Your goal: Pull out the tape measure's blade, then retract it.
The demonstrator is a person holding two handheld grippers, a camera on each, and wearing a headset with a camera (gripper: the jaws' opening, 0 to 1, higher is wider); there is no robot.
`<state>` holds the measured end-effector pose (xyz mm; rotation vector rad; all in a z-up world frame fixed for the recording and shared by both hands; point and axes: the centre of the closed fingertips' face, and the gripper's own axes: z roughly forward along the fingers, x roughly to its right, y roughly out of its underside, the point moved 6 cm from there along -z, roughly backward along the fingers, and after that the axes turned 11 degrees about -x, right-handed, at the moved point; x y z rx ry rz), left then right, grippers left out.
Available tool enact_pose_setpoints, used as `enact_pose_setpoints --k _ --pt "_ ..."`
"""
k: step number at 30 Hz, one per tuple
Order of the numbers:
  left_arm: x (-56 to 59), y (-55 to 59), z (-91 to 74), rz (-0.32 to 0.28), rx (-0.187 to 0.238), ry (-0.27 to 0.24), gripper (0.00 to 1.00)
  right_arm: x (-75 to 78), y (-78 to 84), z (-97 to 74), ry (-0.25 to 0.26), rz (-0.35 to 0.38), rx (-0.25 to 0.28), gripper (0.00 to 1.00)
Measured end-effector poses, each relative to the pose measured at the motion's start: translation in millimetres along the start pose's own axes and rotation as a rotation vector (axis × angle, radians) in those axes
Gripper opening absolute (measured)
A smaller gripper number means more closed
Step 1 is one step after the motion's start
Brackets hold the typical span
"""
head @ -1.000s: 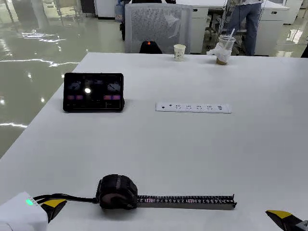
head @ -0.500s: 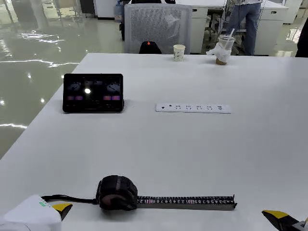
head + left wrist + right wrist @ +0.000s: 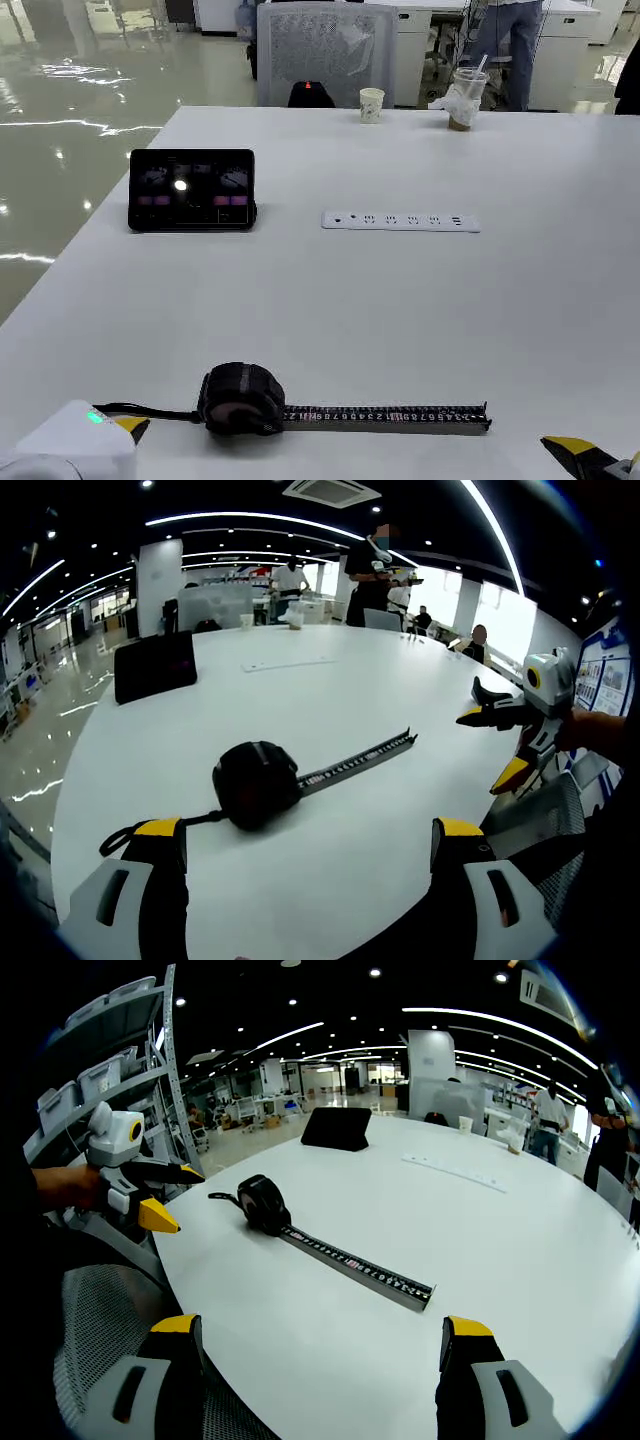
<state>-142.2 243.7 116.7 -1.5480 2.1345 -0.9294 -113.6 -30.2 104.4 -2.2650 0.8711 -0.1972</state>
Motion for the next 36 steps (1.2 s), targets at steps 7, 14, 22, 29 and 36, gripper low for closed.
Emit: enact_pose_setpoints --k 7,14,22,29,36 --pt "1.9 -3.2 5.3 0.003 0.006 -0.003 0.99 4.2 0.8 0.5 -0.012 -0.019 0.004 0.99" --pt "-1.3 -9.7 9.4 -0.017 0.031 -0.053 0.99 9.5 -1.1 -0.3 -0.043 -0.05 0.021 0.99" --pt "0.6 -12.7 16.3 -0.029 0.036 -0.074 0.99 18.7 -3.0 1.9 -0.081 -0.108 0.025 0.99" --pt "-0.1 -12.8 22.3 -0.064 0.035 -0.073 0.99 26.0 -4.0 5.7 -0.112 -0.183 0.014 0.94" --pt "-3.4 -12.9 30.3 -0.086 0.029 -0.078 0.99 30.9 -2.8 9.0 -0.134 -0.246 -0.005 0.89"
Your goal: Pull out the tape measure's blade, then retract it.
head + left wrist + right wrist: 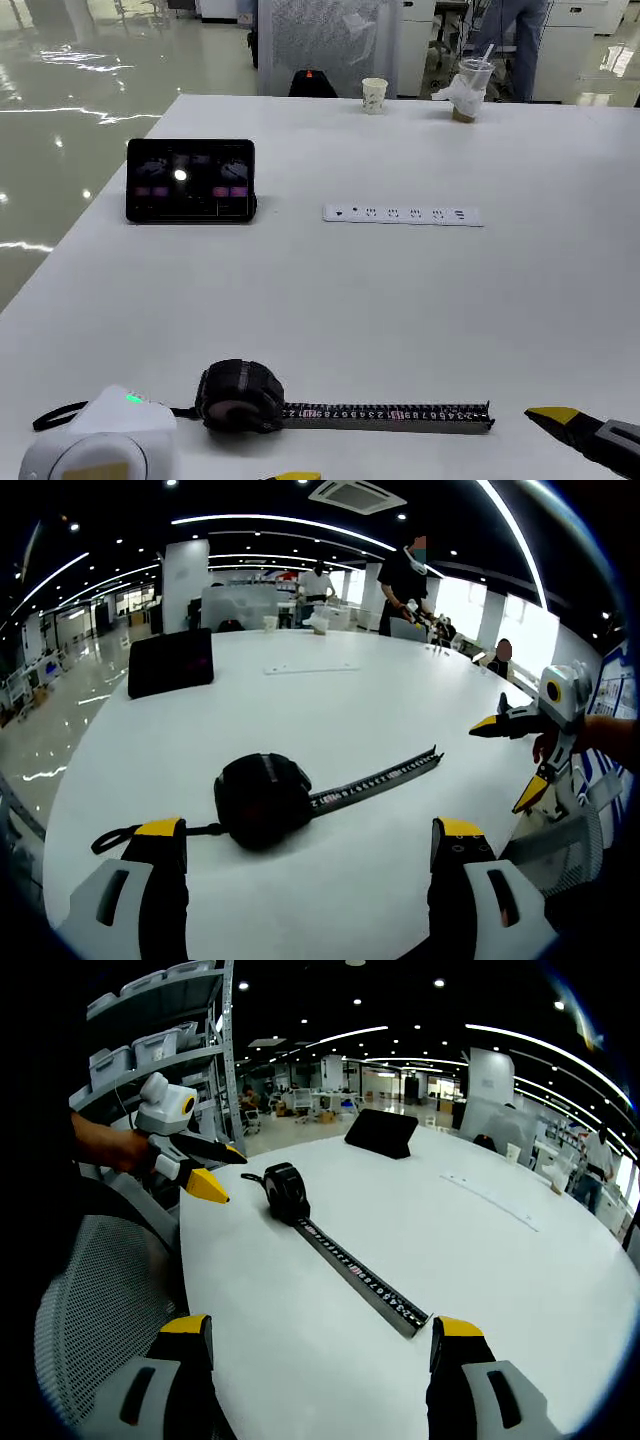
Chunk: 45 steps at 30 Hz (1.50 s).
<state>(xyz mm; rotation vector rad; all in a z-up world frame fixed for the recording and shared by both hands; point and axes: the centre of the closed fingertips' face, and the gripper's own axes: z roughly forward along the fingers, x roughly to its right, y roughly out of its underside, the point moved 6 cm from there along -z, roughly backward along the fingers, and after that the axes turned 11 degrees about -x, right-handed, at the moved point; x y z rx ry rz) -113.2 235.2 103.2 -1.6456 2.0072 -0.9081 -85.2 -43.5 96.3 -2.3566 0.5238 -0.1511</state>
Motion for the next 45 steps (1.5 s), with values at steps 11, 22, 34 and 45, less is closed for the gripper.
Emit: enact_pose_setpoints --k 11,22,34,45 --pt "-1.2 -8.2 13.2 -0.022 0.013 -0.017 0.99 15.8 1.6 6.5 -0.003 -0.098 -0.024 0.77" --pt "-4.1 -12.7 24.4 -0.044 0.01 -0.025 0.98 32.1 3.4 11.8 -0.013 -0.149 -0.059 0.7" --pt "-7.4 -16.4 38.3 -0.084 0.002 -0.04 0.97 50.4 4.8 23.5 -0.033 -0.221 -0.102 0.57" --pt "-9.9 -16.4 49.8 -0.13 -0.012 -0.05 0.95 67.1 4.7 34.4 -0.041 -0.241 -0.122 0.47"
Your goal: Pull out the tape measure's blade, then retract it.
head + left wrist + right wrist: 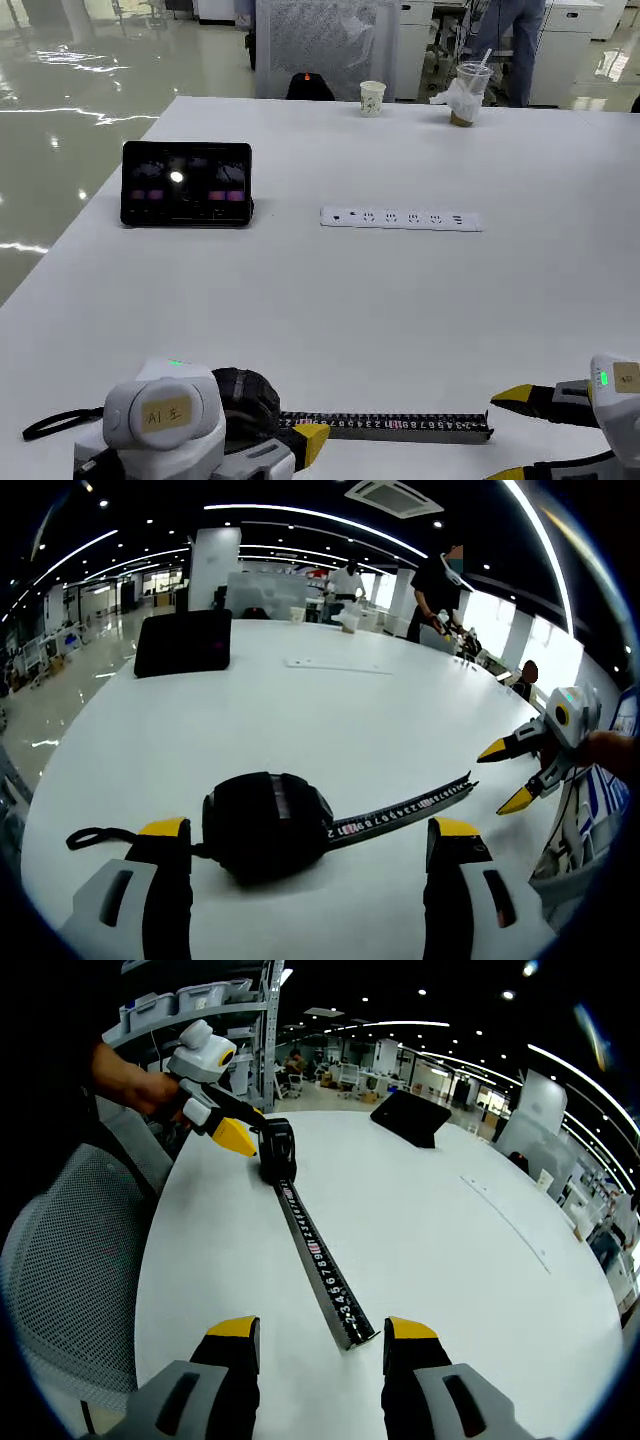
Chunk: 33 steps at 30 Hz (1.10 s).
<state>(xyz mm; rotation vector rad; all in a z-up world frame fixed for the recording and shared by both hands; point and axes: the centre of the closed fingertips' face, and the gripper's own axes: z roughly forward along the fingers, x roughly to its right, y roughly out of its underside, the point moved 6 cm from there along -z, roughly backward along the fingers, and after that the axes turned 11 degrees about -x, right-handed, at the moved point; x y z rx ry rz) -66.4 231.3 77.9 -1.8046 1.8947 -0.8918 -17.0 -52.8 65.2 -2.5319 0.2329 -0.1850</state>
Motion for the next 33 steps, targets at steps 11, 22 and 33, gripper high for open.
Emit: enact_pose_setpoints --k 11,22,33 --pt "-4.7 -1.8 5.8 -0.04 -0.007 -0.024 0.88 12.2 3.8 11.1 -0.023 -0.06 -0.037 0.35" --pt "-8.2 -4.7 12.0 -0.07 -0.006 -0.043 0.78 21.3 7.2 25.4 -0.061 -0.105 -0.073 0.26" --pt "-14.5 -4.3 16.4 -0.095 -0.014 -0.07 0.71 29.6 9.2 34.1 -0.112 -0.16 -0.107 0.17"
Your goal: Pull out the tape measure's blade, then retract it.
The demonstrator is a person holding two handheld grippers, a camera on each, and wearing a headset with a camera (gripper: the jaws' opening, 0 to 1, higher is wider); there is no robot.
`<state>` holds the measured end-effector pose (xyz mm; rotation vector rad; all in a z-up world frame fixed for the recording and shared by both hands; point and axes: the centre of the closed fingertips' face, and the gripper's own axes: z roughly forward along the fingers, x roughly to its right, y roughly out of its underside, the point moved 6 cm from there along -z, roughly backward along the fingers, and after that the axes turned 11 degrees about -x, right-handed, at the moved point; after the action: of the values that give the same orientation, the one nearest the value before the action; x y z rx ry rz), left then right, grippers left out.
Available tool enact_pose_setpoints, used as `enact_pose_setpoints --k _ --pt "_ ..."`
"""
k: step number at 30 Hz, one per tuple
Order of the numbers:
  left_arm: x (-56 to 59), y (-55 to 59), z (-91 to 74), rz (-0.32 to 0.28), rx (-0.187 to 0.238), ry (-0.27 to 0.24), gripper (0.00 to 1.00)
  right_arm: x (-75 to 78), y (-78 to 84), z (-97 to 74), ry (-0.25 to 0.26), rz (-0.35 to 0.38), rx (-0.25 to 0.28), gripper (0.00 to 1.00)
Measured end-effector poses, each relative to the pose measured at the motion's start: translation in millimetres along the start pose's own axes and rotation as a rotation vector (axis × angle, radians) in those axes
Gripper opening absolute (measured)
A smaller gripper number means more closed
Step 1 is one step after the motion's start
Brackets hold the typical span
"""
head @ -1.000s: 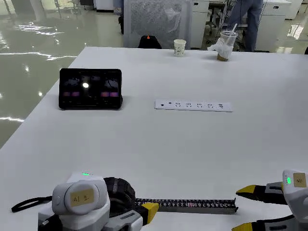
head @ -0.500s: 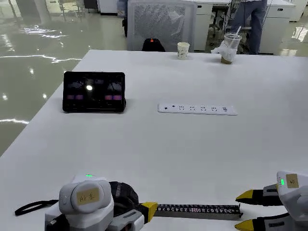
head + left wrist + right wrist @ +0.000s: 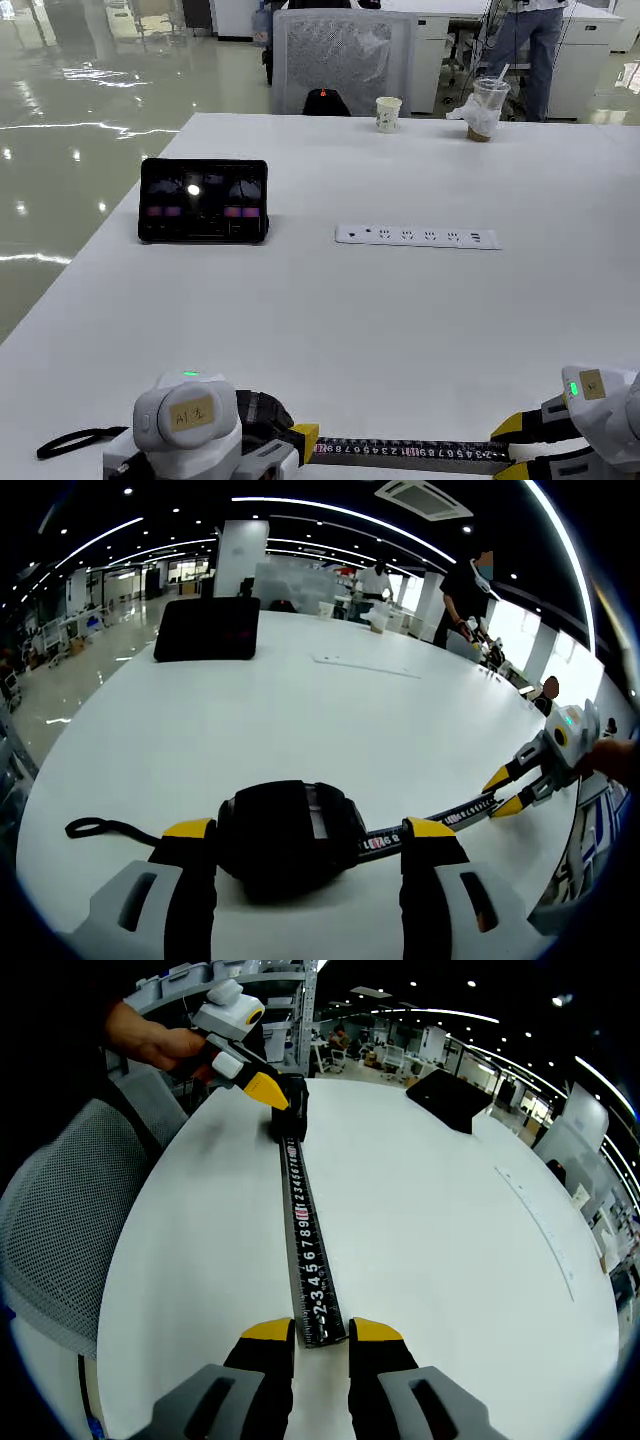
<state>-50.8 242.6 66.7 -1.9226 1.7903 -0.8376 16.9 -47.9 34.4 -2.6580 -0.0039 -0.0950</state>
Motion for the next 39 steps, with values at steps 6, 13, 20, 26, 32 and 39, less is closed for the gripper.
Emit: enact_pose_setpoints --k 6,13,20,26,32,39 --pt "-2.6 -0.1 3.6 -0.02 -0.003 -0.01 0.69 3.3 -0.3 1.1 -0.039 0.005 0.005 0.14" --pt "-5.7 0.8 6.7 -0.042 -0.005 -0.019 0.66 3.5 0.8 1.5 -0.06 0.018 0.013 0.14" --pt "-6.9 1.4 8.6 -0.053 -0.009 -0.024 0.65 2.9 2.0 1.2 -0.06 0.029 0.029 0.13" --pt "-7.9 2.0 9.5 -0.059 -0.015 -0.031 0.64 3.6 1.7 1.2 -0.064 0.023 0.023 0.13" --pt "-9.0 3.1 12.2 -0.066 -0.025 -0.04 0.63 3.6 1.6 1.0 -0.066 0.018 0.018 0.12" --pt "-9.5 3.6 13.5 -0.074 -0.032 -0.047 0.62 3.1 2.5 0.9 -0.068 0.011 0.017 0.11"
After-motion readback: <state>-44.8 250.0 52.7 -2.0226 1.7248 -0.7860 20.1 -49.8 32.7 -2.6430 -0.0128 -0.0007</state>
